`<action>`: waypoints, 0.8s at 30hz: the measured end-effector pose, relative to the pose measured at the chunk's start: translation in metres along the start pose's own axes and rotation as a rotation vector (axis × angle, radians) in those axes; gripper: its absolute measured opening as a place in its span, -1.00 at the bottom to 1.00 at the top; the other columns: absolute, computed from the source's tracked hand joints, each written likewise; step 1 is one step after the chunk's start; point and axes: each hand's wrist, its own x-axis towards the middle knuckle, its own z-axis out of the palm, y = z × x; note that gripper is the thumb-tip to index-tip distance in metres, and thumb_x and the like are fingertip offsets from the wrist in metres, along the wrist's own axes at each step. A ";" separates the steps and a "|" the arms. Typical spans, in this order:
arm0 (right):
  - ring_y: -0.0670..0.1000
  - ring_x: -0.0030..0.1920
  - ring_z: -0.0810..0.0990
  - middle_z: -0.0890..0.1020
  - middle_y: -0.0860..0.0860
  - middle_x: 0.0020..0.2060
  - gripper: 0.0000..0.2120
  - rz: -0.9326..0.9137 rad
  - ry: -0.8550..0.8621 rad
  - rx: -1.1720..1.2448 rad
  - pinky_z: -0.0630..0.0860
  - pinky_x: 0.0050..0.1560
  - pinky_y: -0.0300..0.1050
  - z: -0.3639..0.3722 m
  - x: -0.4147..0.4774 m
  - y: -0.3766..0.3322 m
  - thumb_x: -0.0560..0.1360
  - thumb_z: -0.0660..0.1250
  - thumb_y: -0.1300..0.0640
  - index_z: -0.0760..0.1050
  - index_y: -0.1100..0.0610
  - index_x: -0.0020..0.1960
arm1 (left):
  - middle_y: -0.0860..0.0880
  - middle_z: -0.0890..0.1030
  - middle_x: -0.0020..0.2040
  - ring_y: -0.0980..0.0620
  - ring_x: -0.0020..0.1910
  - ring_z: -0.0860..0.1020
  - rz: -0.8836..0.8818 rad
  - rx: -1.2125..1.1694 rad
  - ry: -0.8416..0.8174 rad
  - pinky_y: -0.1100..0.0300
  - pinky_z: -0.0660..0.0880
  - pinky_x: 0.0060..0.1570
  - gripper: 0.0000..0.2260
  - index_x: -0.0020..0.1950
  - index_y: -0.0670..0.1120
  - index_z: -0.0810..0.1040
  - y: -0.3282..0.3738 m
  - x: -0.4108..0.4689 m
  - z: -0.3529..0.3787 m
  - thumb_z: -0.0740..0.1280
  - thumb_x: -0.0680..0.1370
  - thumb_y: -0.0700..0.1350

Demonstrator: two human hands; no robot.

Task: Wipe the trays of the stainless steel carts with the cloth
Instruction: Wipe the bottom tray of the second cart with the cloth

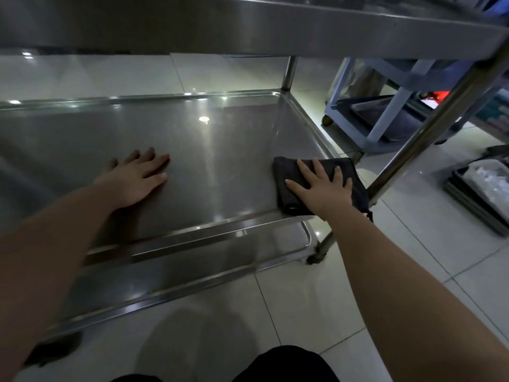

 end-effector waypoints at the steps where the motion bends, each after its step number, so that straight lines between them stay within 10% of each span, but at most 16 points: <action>1: 0.28 0.55 -0.14 -0.14 -0.19 0.58 -0.29 -0.003 -0.013 -0.002 -0.17 0.46 0.35 -0.001 0.000 0.001 0.40 -0.15 -0.56 -0.22 -0.41 0.49 | 0.17 -0.12 0.59 -0.03 0.58 -0.09 0.005 0.017 -0.037 -0.20 -0.14 0.49 -0.46 0.51 0.38 -0.09 -0.018 -0.011 -0.003 -0.12 0.53 0.37; 7: 0.33 0.53 -0.21 -0.18 -0.21 0.57 -0.31 0.016 -0.061 0.015 -0.21 0.43 0.44 -0.002 -0.012 -0.041 0.46 -0.15 -0.52 -0.23 -0.36 0.51 | 0.08 -0.08 0.62 -0.16 0.58 -0.04 -0.090 0.085 0.046 -0.25 -0.08 0.47 -0.39 0.53 0.35 -0.12 -0.083 -0.067 -0.003 -0.20 0.46 0.38; 15: 0.36 0.50 -0.33 -0.17 -0.16 0.58 -0.30 -0.448 -0.055 -0.019 -0.43 0.30 0.47 0.044 -0.092 -0.266 0.43 -0.21 -0.53 -0.21 -0.35 0.52 | 0.10 -0.06 0.61 -0.12 0.58 -0.02 -0.096 0.100 0.122 -0.20 -0.03 0.47 -0.51 0.55 0.33 -0.06 -0.082 -0.068 0.000 -0.10 0.62 0.29; 19: 0.23 0.55 -0.20 -0.10 -0.18 0.58 -0.31 -0.447 -0.001 -0.024 -0.31 0.41 0.42 0.029 -0.052 -0.203 0.44 -0.13 -0.53 -0.16 -0.38 0.51 | 0.12 -0.05 0.61 -0.12 0.58 -0.02 -0.070 0.067 0.128 -0.22 -0.08 0.48 -0.51 0.54 0.35 -0.05 -0.085 -0.066 0.001 -0.10 0.61 0.31; 24: 0.27 0.55 -0.14 -0.11 -0.16 0.58 -0.30 0.034 0.000 0.041 -0.21 0.41 0.47 0.002 -0.004 -0.087 0.44 -0.10 -0.53 -0.17 -0.37 0.51 | 0.13 -0.06 0.61 -0.11 0.58 -0.03 -0.077 0.064 0.153 -0.22 -0.10 0.48 -0.53 0.54 0.36 -0.04 -0.080 -0.066 0.003 -0.09 0.62 0.30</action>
